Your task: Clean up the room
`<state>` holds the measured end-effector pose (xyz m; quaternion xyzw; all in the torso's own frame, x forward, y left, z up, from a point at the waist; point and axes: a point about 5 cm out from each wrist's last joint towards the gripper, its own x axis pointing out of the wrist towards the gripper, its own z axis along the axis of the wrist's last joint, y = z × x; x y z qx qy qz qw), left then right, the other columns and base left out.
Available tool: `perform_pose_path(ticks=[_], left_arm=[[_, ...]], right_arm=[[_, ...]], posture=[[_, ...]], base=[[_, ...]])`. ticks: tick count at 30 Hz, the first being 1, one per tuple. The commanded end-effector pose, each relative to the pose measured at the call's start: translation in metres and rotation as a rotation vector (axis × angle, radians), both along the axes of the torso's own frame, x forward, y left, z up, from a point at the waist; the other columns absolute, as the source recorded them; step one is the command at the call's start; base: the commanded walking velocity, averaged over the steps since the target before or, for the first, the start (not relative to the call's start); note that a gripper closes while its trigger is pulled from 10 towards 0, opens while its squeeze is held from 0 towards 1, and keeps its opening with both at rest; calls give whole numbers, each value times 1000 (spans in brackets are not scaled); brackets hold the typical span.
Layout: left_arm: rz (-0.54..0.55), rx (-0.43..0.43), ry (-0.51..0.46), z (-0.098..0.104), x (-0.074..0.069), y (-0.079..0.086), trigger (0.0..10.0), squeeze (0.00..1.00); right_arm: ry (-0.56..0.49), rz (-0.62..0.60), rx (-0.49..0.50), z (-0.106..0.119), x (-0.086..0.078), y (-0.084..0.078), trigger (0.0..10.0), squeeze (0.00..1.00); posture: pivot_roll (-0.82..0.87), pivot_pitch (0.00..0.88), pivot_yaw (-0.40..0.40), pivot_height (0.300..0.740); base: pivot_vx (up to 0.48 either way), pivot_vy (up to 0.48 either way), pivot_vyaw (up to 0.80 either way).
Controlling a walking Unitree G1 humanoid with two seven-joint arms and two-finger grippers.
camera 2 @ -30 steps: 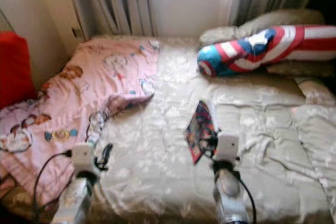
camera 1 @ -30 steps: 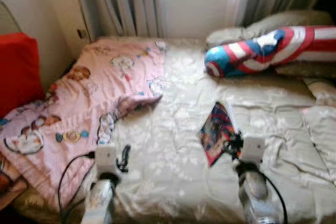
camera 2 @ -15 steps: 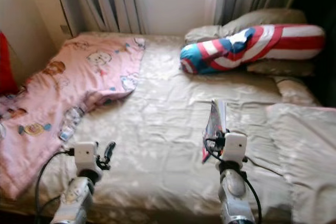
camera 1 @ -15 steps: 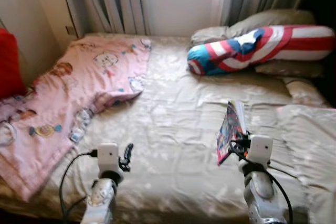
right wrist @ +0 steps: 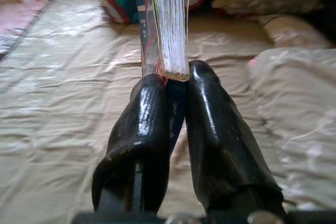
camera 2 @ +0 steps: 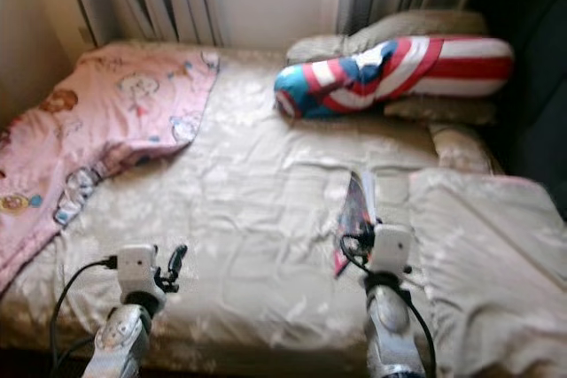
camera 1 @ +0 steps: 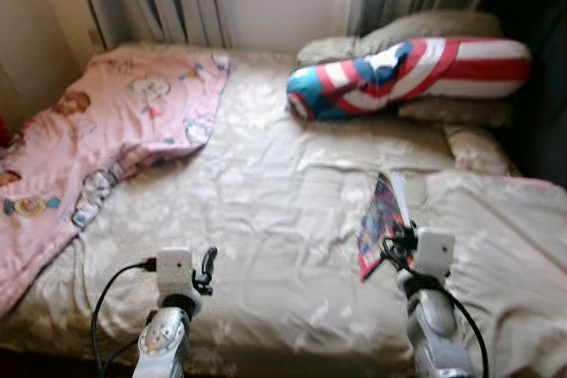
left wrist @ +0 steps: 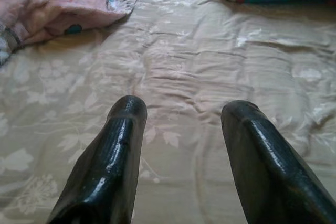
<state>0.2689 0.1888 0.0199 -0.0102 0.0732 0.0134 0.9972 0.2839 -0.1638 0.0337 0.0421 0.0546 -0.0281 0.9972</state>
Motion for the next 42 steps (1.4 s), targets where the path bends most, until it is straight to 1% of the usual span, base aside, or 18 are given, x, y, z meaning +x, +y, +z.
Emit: perform_pose_path(ticks=[1, 14, 28, 42], left_arm=[[-11, -19, 7, -1, 0, -5, 10000, 0], [-18, -35, 5, 0, 2, -5, 10000, 0], [-31, -34, 1, 0, 0, -6, 10000, 0], [-34, -33, 0, 1, 1, -6, 10000, 0]], right_arm=[[-39, -11, -5, 8, 3, -5, 10000, 0], [-33, 12, 5, 7, 5, -2, 10000, 0], [-25, 14, 8, 5, 1, -2, 10000, 0], [-24, 16, 14, 5, 2, 1, 10000, 0]], posture=[[-13, 31, -18, 740], [-12, 15, -18, 740], [-15, 35, -17, 740], [-13, 40, -13, 740]], base=[[0, 0, 0], [0, 0, 0], [0, 0, 0], [0, 0, 0]])
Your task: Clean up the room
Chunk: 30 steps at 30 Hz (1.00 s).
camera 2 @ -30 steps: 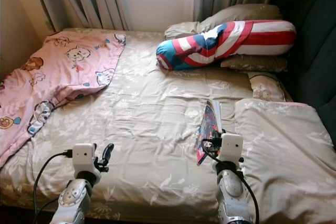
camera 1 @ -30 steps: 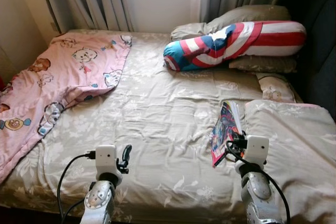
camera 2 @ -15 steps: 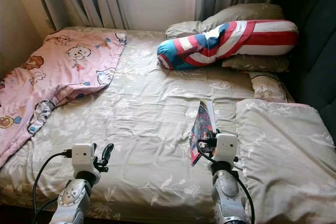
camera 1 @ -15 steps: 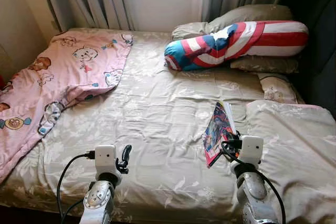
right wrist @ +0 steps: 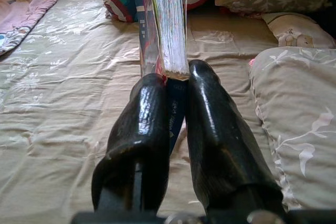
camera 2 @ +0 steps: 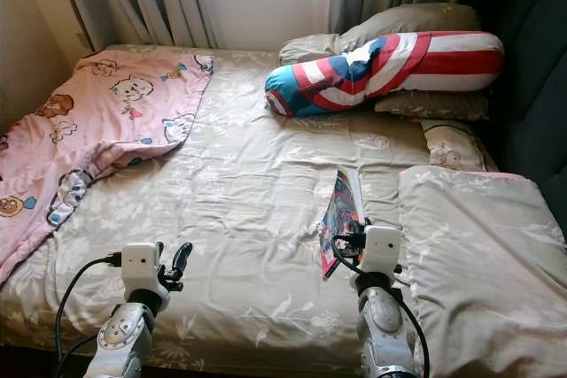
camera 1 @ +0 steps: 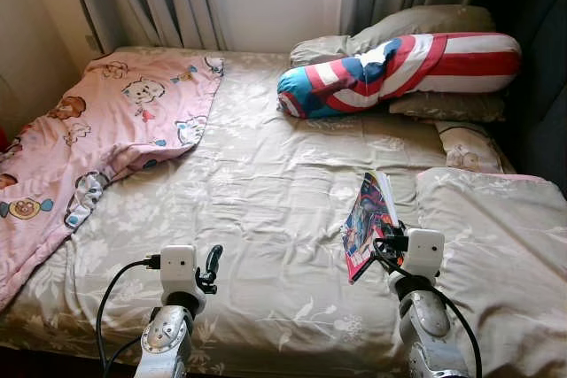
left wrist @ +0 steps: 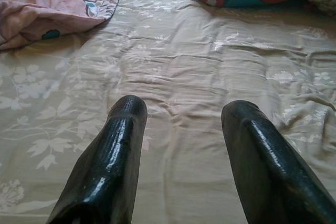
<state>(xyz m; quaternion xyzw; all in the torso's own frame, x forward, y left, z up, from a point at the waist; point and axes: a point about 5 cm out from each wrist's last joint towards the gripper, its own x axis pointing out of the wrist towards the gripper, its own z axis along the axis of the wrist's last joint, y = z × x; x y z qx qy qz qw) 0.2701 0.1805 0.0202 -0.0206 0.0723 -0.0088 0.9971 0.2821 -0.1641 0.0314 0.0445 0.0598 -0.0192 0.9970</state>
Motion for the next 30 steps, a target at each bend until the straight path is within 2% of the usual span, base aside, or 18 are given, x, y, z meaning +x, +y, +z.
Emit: perform_pose_path(ticks=[1, 21, 30], left_arm=[[8, -9, 2, 1, 0, 3, 10000, 0], [-3, -13, 6, 1, 0, 1, 10000, 0], [-9, -10, 7, 1, -1, 0, 10000, 0]], right_arm=[[-33, -3, 8, 7, 4, 1, 10000, 0], [-35, -4, 5, 7, 4, 0, 10000, 0], [-38, -4, 5, 7, 4, 1, 10000, 0]], posture=[[-14, 41, -13, 740], [-16, 17, -10, 740], [-18, 13, -6, 740]], base=[[0, 0, 0], [0, 0, 0], [256, 0, 0]])
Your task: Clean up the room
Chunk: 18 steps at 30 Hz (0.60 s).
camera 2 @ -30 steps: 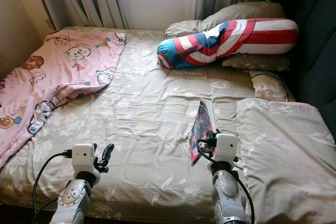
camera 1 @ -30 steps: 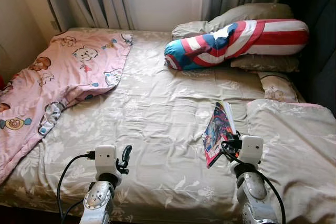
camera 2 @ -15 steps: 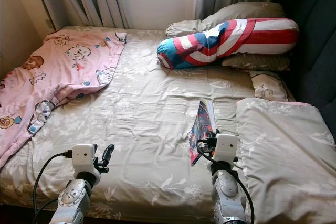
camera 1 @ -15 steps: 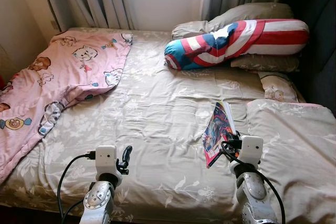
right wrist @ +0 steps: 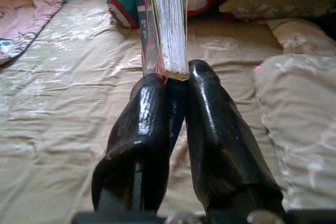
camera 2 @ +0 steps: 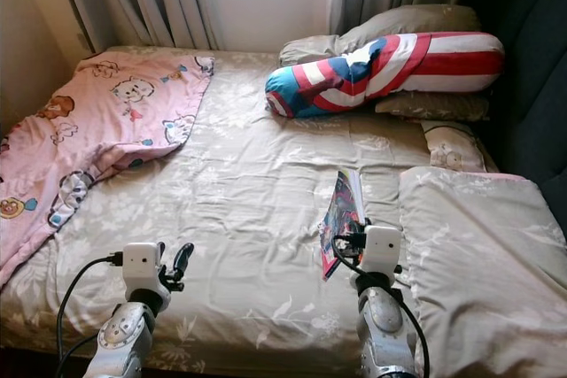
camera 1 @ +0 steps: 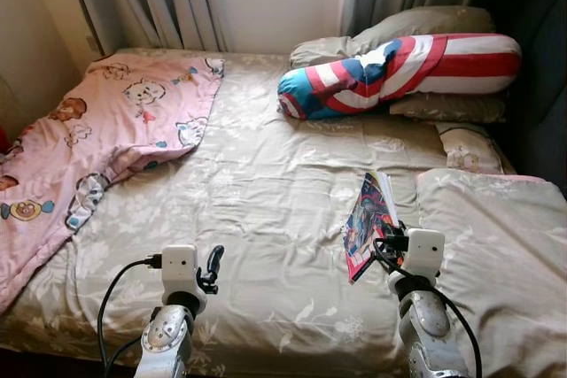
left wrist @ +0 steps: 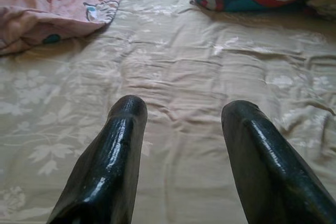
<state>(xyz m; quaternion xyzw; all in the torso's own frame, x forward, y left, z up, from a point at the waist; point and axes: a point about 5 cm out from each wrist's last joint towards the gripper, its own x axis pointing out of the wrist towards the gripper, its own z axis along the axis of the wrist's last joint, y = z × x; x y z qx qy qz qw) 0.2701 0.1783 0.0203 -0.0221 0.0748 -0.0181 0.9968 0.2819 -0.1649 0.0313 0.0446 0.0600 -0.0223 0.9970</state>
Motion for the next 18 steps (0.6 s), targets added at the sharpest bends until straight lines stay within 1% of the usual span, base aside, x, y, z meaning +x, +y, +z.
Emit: perform_pose_path(ticks=[1, 9, 16, 18], left_arm=[[9, -6, 2, 1, -1, 3, 10000, 0], [7, -3, 4, 0, -1, 3, 10000, 0], [8, -3, 0, 1, -1, 3, 10000, 0], [10, -2, 0, 1, -2, 4, 10000, 0]], right_arm=[[-38, 2, 5, 8, 4, 2, 10000, 0], [-38, -4, 5, 7, 3, 2, 10000, 0], [-32, -7, 10, 6, 3, 2, 10000, 0], [-28, -15, 26, 5, 2, 2, 10000, 0]], posture=[[-18, 13, -6, 740], [-18, 18, -4, 740], [-15, 27, -4, 740], [-12, 32, -4, 740]], base=[[274, 0, 0], [293, 0, 0], [0, 0, 0], [0, 0, 0]])
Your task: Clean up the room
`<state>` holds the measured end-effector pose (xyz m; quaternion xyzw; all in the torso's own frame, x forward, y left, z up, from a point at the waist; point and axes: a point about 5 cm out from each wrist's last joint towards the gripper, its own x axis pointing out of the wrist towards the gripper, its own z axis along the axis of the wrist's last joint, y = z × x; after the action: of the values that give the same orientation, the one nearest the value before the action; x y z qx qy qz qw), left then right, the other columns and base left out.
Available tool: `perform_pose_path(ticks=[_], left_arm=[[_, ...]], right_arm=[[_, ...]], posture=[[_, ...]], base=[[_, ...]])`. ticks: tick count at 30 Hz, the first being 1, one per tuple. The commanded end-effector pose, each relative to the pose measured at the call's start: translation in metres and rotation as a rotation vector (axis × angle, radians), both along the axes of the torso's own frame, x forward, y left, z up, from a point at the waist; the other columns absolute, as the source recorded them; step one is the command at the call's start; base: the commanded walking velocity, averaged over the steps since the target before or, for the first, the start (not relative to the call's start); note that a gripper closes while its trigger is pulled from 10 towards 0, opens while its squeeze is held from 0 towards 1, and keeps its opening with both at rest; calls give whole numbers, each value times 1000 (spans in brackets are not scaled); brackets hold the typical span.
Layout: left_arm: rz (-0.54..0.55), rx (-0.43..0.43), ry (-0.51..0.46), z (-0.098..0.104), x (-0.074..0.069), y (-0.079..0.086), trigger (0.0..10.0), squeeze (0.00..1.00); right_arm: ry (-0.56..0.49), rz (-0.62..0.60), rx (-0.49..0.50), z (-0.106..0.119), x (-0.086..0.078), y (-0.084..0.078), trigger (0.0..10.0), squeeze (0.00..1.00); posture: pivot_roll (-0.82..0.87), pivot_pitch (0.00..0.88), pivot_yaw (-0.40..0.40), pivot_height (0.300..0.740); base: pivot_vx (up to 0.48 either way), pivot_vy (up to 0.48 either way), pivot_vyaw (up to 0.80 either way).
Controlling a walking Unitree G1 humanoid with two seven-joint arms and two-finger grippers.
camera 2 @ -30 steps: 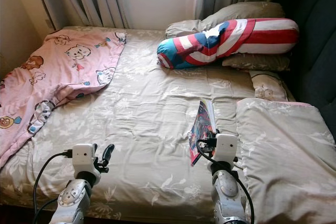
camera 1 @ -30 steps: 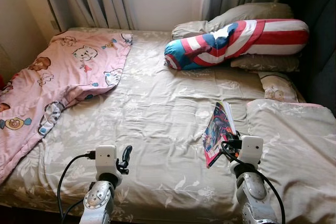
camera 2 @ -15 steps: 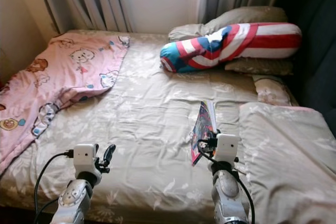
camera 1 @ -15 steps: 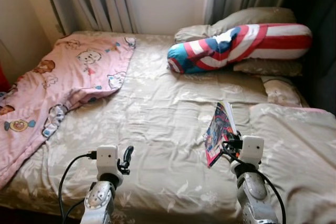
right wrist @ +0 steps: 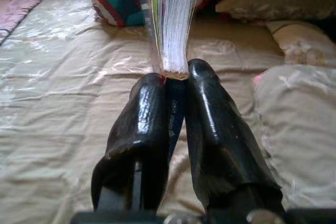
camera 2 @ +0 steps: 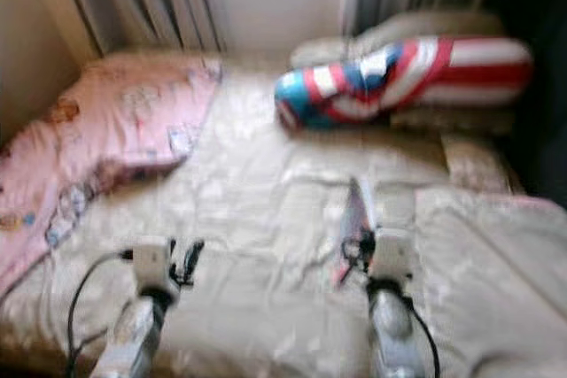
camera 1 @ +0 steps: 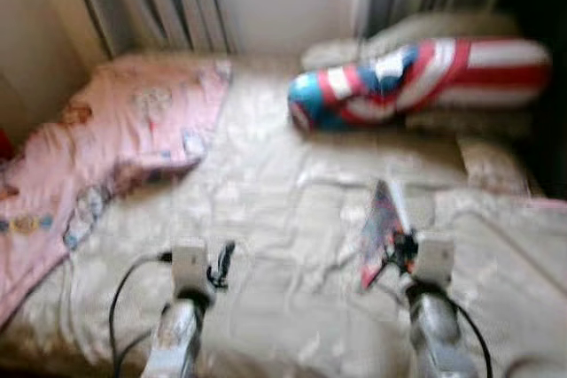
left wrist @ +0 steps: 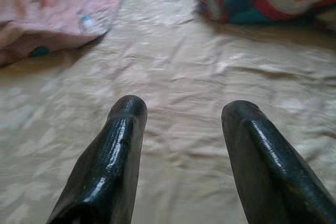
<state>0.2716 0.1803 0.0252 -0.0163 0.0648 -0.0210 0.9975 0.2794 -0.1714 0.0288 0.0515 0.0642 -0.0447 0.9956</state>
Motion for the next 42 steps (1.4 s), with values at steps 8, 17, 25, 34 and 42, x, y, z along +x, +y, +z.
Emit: perform_pose_path(ticks=[8, 17, 25, 34, 42], left_arm=[[21, -7, 25, -4, -6, 5, 10000, 0], [19, -6, 32, -5, -6, 4, 10000, 0], [20, -4, 40, -7, -6, 6, 10000, 0], [25, 0, 39, -7, -5, 9, 10000, 0], [26, 0, 32, -6, -6, 9, 10000, 0]], right_arm=[[-34, 24, 19, 6, 3, 10, 10000, 0], [-17, 11, 5, 3, 1, 7, 10000, 0], [17, 7, -8, 0, 2, 8, 10000, 0], [-21, 24, 2, 3, 1, 12, 10000, 0], [-19, 22, -3, 4, 2, 11, 10000, 0]], posture=[[-11, 44, -1, 740], [-14, 48, 1, 740], [-13, 43, 3, 710], [-13, 26, 6, 680], [-11, 45, 6, 680]], base=[[0, 0, 0], [0, 0, 0], [0, 0, 0], [0, 0, 0], [0, 0, 0]])
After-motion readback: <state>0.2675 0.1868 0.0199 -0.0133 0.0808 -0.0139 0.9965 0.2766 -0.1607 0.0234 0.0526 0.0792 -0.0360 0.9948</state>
